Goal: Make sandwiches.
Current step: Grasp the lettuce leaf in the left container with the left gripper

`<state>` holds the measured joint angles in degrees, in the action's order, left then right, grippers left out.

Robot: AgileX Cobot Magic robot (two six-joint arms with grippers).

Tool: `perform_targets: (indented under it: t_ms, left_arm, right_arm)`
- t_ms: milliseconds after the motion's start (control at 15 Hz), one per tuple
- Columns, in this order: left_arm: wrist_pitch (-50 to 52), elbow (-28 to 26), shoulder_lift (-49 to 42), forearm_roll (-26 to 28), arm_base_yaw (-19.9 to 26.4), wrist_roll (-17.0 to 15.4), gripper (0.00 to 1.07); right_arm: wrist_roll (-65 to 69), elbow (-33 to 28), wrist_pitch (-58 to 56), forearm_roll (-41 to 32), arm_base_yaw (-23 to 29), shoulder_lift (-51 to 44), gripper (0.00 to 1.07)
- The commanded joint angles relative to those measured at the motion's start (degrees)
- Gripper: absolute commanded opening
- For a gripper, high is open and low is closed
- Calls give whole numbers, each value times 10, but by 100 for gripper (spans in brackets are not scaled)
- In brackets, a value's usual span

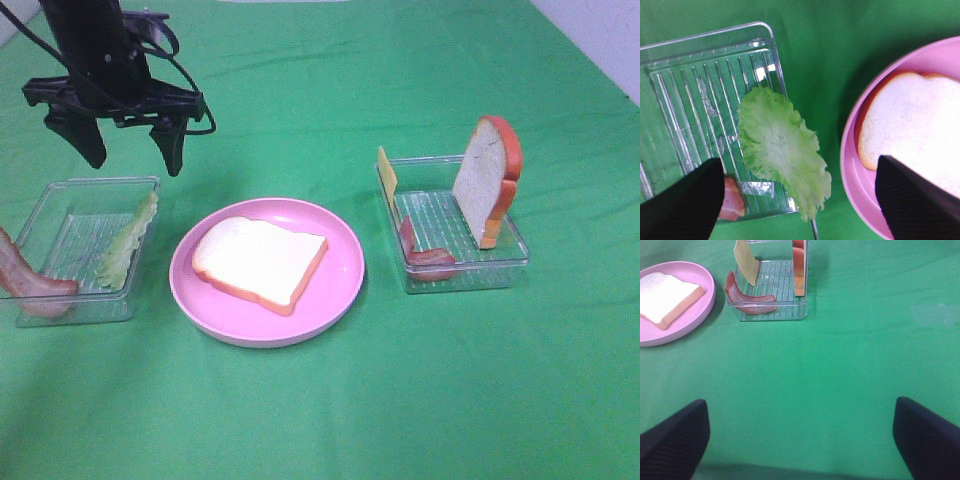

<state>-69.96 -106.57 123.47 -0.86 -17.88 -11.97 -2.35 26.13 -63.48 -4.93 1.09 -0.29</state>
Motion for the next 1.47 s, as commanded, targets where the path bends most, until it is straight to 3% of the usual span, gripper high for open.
perform_targets:
  t_ms: [67, 733, 867, 1133, 1467]
  left_arm:
    - [-46, 4, 28, 2, -1, -3, 77]
    - [-50, 5, 78, 29, -1, -1, 74]
    - [-52, 5, 78, 29, -1, -2, 61]
    - [-58, 3, 78, 24, -1, -9, 0]
    - [-58, 3, 53, -1, -1, -18, 0]
  right_arm:
    - [2, -2, 5, -5, -3, -14, 95]
    - [2, -2, 5, -5, -3, -14, 95]
    - [2, -2, 5, -5, -3, -14, 95]
    - [2, -2, 5, -5, -3, -14, 95]
    - [2, -2, 5, -5, -3, -14, 95]
